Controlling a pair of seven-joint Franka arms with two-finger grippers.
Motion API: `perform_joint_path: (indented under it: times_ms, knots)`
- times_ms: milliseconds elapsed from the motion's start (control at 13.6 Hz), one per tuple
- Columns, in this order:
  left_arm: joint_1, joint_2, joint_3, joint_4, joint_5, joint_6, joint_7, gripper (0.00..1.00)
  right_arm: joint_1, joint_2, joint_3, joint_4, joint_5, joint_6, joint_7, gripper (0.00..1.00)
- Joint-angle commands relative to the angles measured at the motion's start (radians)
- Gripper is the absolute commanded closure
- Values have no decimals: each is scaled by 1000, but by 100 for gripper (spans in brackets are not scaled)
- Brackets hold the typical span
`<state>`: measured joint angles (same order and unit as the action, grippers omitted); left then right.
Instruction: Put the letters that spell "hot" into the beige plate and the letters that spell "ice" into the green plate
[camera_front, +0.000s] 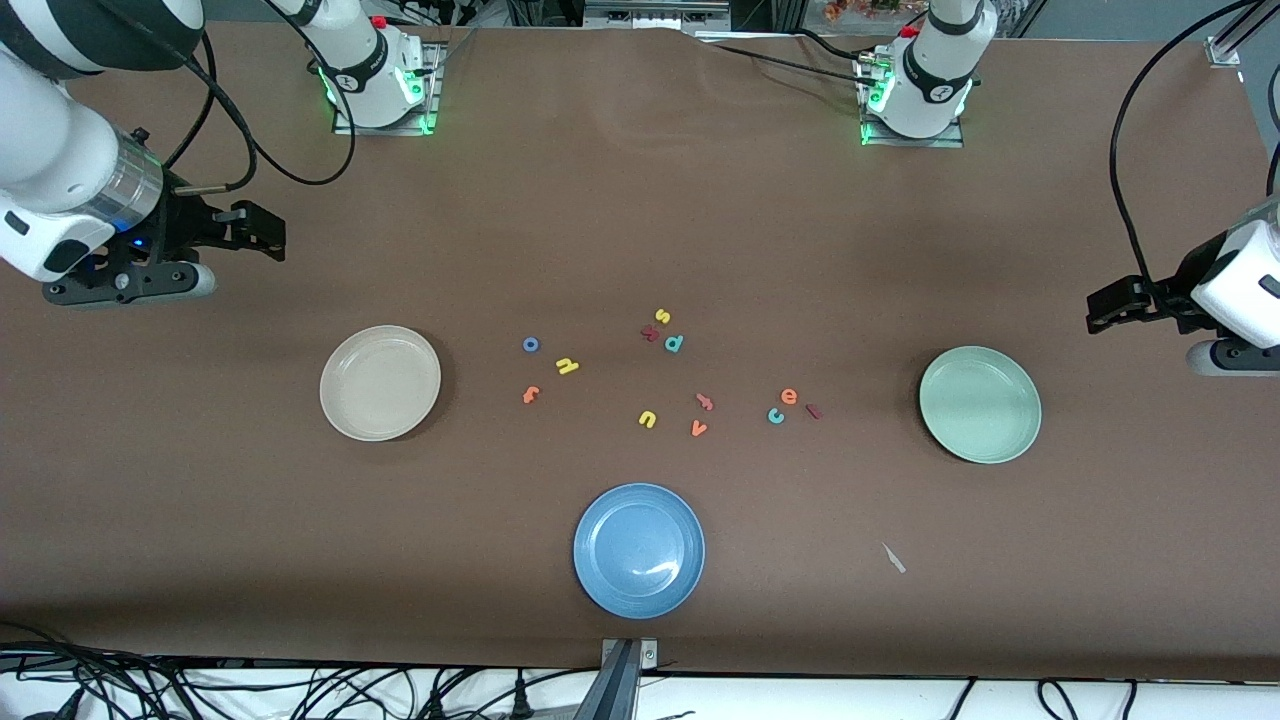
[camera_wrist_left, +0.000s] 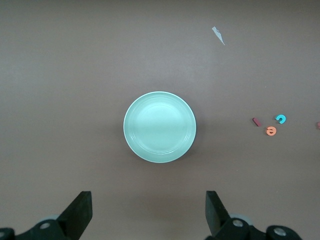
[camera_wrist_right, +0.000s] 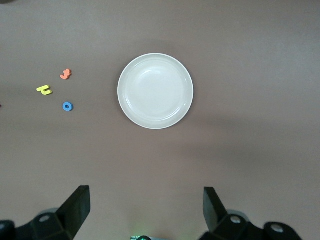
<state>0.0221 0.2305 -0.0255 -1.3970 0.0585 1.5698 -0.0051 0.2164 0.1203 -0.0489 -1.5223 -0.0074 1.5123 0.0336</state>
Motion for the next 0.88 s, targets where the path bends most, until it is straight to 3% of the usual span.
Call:
perform_joint_path:
  times_ms: [0, 808]
  knots:
    - [30, -17, -24, -10, -34, -8, 27, 0, -3, -4, 3, 22, 15, -23, 9, 0]
    - [24, -14, -27, -14, -34, -17, 24, 0, -14, 2, -5, 37, 23, -14, -14, 0]
